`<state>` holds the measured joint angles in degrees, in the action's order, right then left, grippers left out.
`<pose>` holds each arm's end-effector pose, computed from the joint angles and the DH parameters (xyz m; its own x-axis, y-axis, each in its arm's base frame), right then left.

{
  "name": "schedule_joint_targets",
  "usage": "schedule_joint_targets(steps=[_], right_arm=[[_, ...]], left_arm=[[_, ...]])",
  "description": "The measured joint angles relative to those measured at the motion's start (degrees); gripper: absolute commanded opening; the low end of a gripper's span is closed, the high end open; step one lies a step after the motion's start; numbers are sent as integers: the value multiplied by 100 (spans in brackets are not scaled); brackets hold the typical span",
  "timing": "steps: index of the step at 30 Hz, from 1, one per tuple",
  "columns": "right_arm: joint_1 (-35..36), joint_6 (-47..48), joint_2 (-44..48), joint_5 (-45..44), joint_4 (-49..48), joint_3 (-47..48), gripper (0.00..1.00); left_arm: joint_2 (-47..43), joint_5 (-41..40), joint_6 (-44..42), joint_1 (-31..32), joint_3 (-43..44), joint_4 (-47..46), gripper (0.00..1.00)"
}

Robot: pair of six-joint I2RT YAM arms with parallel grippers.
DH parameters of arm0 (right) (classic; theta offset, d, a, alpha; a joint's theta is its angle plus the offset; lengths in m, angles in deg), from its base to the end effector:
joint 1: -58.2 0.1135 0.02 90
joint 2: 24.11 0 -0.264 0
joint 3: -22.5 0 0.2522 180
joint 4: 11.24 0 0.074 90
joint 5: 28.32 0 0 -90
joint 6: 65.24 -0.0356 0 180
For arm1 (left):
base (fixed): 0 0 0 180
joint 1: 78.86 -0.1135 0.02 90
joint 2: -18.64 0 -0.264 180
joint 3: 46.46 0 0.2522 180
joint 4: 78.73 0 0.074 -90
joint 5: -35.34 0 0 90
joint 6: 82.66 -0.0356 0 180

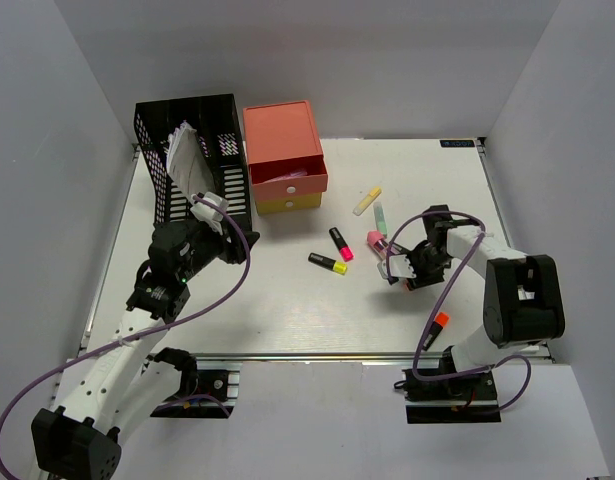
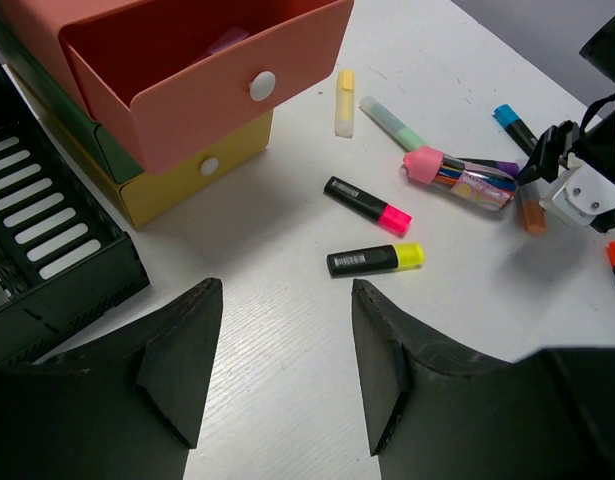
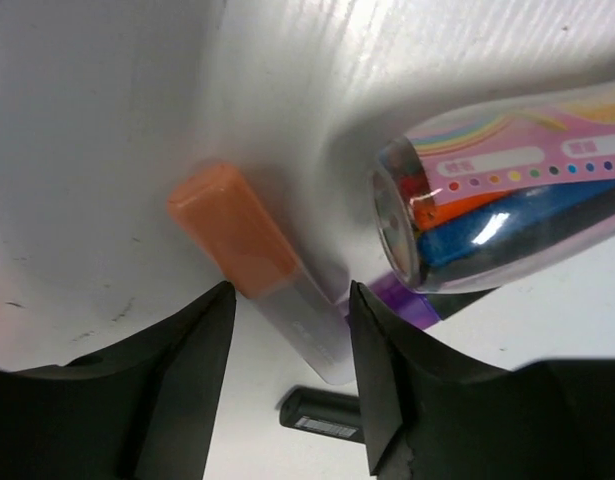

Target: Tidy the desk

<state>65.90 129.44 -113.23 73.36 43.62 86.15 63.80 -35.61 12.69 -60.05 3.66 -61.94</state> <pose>0.2586 0.0422 0.1617 0.4071 -0.9009 -0.1505 -0.9032 -0.3726 -0.2131 0.1765 -0.0724 0.3004 -0.2498 -0.0080 -0.9683 0.5864 0.7945 -0.1579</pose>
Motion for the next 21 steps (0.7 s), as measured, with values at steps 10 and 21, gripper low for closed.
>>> schedule_joint_targets(steps=[10,21], right_arm=[[-22,120,-125,-149,-68,70,38],[-31,227,273,310,623,4,13]], left_arm=[[2,-28,-24,0,0,2,65],[2,-90,-48,0,0,44,65]])
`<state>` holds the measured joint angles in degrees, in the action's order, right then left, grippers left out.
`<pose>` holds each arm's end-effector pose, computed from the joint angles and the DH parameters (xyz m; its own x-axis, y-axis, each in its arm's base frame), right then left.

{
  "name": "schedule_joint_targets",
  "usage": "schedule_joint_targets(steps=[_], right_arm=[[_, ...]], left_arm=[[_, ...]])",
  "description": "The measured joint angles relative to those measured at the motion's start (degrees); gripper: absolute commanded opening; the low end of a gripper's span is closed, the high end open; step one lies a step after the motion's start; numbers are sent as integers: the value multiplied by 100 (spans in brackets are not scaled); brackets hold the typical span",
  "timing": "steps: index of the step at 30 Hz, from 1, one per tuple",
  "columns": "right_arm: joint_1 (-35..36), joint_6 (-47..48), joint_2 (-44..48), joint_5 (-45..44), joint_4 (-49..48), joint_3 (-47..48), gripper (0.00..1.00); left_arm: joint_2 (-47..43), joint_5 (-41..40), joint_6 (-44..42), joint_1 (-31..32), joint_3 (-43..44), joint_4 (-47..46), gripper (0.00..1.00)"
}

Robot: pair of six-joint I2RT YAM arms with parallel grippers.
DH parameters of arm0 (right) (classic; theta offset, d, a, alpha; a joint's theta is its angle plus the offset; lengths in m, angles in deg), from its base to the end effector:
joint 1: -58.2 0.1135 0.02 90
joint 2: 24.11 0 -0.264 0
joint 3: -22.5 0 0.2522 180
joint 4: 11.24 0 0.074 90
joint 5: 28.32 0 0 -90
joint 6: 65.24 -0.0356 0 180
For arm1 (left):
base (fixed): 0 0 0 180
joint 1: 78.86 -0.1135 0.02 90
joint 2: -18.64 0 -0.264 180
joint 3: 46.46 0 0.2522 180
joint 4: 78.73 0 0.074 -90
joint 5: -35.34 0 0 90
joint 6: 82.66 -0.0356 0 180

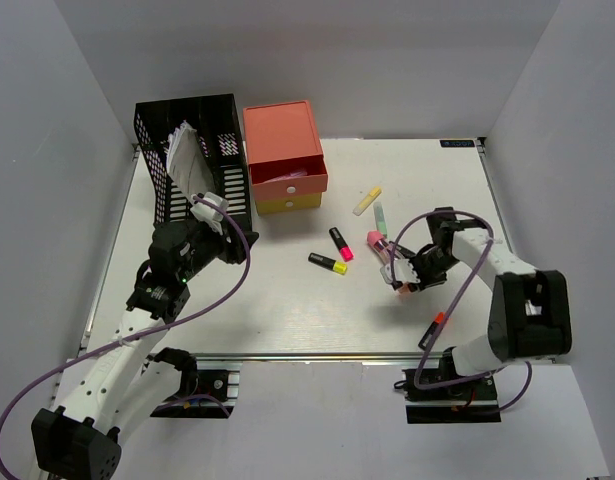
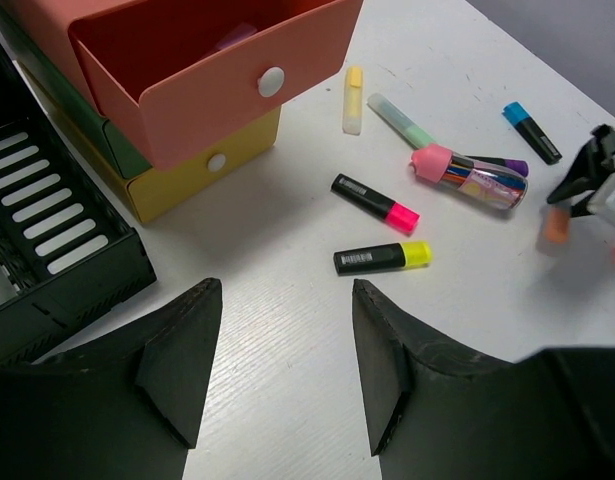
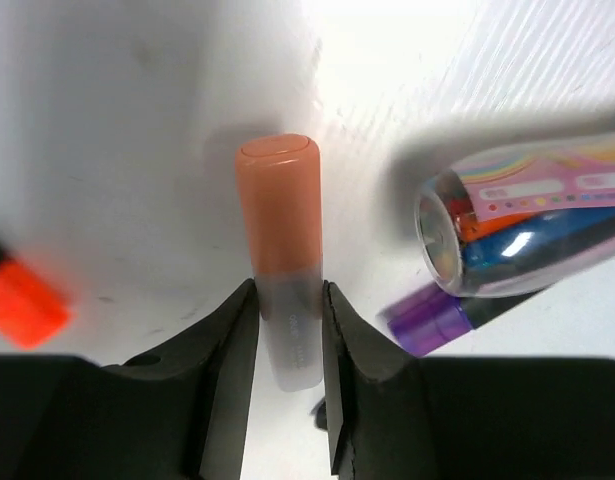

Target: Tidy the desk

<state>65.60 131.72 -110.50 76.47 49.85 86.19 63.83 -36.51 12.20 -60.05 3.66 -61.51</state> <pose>0.2445 0.0409 0.1719 0.4329 -0.8764 -0.2112 -0.8987 -0.4011 -0.1775 0.1768 -0.0719 0.2995 -0.2511 0.0005 -0.9680 0.5753 0.8043 -0.1488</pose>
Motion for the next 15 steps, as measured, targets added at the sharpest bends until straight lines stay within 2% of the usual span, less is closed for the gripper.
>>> schedule_joint_targets(steps=[5,8,11,15], right_arm=[[70,-59,894,776,1193,518,3],[181,-590,1193,1386,1471,1252,0],[341,-1657,1285,2020,1204,1891,0],[719,-3582,1303,2428,59,2249,0]], left_arm=[[2,-7,-2,0,0,0,65],[2,-11,-15,0,0,0,65],[2,-42,-35,0,0,0,65],[2,-83,-52,0,0,0,66]])
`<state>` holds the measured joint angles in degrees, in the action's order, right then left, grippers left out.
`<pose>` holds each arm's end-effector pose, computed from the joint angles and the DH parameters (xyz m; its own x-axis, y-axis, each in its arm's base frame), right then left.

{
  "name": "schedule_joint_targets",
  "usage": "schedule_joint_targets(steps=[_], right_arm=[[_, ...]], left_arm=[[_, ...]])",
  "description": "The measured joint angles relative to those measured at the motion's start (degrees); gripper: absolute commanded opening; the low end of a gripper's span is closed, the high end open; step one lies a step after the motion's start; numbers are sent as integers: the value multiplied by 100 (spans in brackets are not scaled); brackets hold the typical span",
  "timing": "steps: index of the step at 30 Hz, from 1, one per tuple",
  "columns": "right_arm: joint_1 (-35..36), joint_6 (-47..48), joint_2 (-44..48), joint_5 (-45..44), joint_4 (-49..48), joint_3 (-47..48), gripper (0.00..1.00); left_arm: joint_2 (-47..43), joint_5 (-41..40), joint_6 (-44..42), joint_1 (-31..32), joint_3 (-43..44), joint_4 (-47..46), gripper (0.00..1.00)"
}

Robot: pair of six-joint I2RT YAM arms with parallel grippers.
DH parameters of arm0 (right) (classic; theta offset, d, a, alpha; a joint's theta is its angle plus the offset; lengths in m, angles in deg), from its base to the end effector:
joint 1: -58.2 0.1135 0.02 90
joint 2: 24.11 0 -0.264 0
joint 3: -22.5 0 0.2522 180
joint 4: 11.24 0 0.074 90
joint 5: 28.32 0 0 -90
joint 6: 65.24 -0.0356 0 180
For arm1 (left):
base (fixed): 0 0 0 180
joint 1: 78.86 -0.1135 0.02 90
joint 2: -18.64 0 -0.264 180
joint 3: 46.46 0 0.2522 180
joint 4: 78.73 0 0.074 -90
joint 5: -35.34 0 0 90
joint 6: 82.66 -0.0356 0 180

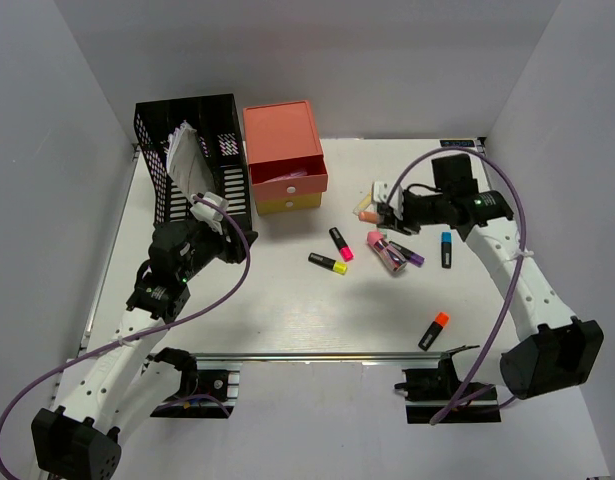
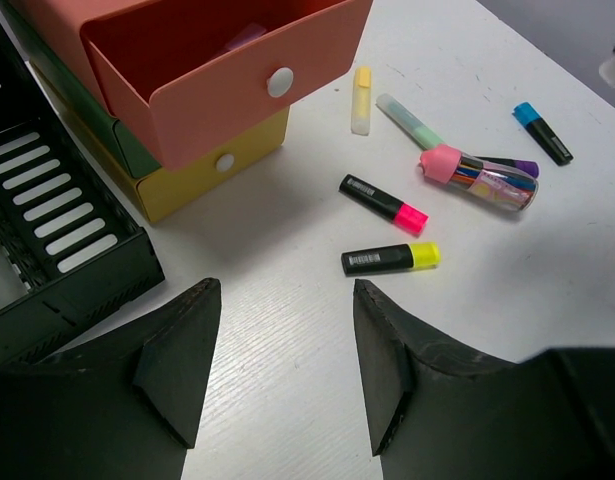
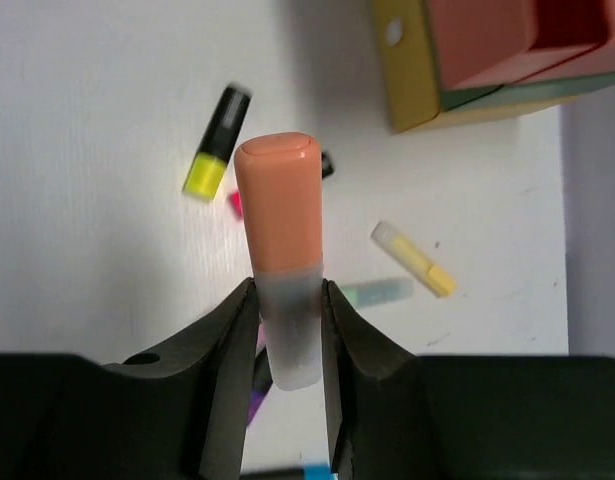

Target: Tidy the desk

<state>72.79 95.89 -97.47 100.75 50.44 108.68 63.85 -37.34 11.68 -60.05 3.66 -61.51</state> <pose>0.2432 0.0865 0.3459 0.3291 -0.6735 -0.6619 -0.8827 0.0297 -0.4690 0.1772 -0.0715 0.2994 -0.2454 0.0073 -0.9694 0.5662 0.8128 -0.1372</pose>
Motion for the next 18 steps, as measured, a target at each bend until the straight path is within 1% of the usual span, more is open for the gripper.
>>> schedule_joint_targets(steps=[2,3,5,7,9,12,18], right_arm=[[275,-1086,-68,-37,-693,170,0],[391,-1300,-129,-39,-861,286,0],[728,-2026,-369,-166,-1362,691,0],[992,-2439,-619,-289,-1808,1047,0],[1263,-2750,-970,-474,-2155,1510,0],[1615,-2970,-1499,-841,-2557,2081,0],[2002,-3204,-2518,-1499,-3064,2839,2]], left_arm=[[0,-20,-7,0,0,2,65],[0,-22,-9,0,0,2,66],[0,-44,-31,0,0,2,66],[0,-70,-48,0,0,2,66],[0,-118,-66,0,0,4,67],[0,-188,-90,0,0,7,67],[9,-240,-114,0,0,52,67]])
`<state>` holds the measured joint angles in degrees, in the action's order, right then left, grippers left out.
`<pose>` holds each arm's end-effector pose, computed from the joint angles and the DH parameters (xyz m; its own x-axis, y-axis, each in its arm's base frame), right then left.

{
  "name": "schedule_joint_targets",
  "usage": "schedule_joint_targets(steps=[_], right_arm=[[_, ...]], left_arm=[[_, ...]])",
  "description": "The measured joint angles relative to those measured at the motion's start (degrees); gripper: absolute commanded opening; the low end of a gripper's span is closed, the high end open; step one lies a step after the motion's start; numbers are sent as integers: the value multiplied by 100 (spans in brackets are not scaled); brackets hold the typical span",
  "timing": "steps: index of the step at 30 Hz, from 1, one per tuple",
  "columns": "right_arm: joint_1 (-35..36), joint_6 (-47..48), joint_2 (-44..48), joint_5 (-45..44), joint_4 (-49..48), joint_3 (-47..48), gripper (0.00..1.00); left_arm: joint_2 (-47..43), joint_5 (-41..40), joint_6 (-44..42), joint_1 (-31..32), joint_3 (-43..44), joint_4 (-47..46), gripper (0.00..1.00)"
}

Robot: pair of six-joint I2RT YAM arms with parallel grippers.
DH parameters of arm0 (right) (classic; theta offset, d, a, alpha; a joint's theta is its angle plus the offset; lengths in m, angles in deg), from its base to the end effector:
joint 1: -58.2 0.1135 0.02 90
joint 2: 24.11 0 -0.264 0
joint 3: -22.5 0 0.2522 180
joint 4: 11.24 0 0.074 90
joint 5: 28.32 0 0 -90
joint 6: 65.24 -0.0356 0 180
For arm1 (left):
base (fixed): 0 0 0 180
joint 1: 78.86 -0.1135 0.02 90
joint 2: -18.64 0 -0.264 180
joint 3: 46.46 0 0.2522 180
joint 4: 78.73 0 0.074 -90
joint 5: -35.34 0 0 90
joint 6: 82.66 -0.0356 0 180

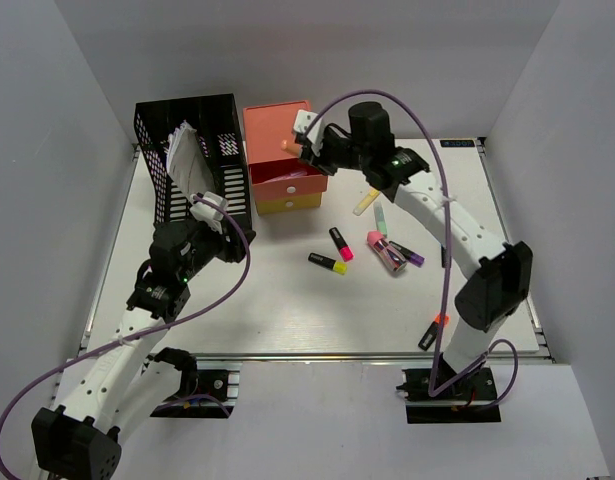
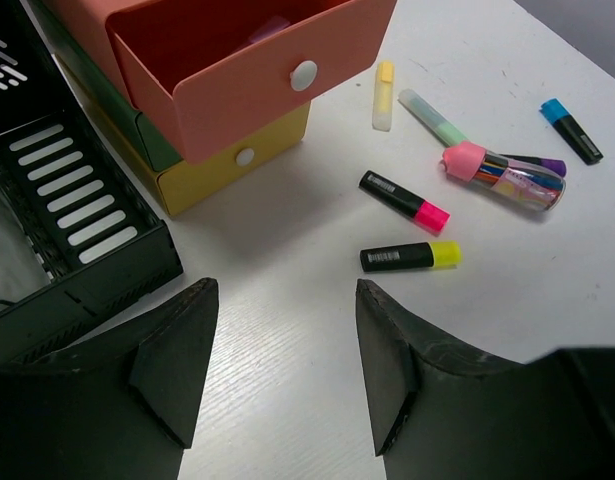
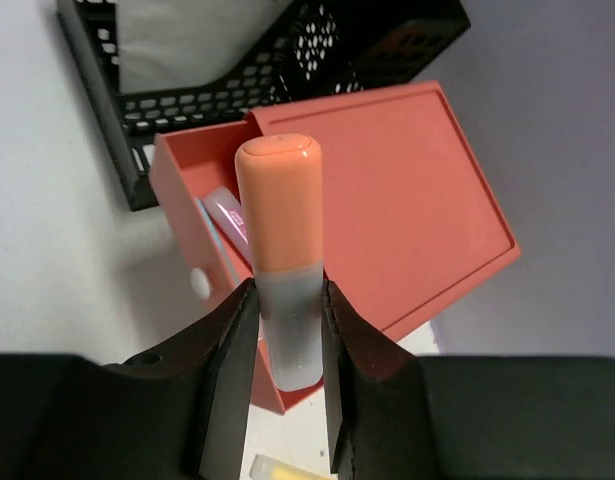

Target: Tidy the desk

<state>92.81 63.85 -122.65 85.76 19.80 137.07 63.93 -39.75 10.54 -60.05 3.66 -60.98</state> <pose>0.3246 0.2417 0.4166 0.3660 -0.4468 -0.8163 -0.7886 0.3167 -0.5270 0.1781 -0.0703 0.2981 -0.2420 0.0254 -0.9700 0.5363 0.8366 -0.1118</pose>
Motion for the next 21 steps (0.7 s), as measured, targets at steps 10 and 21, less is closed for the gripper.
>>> schedule_joint_targets(steps=[10,21], right_arm=[[188,-317,-896,-850,-249,378,13],[216,-560,-1097,-1180,-195,516,50]], left_arm=[[48,0,-24,0,0,42,68],[48,0,-22,0,0,42,70]])
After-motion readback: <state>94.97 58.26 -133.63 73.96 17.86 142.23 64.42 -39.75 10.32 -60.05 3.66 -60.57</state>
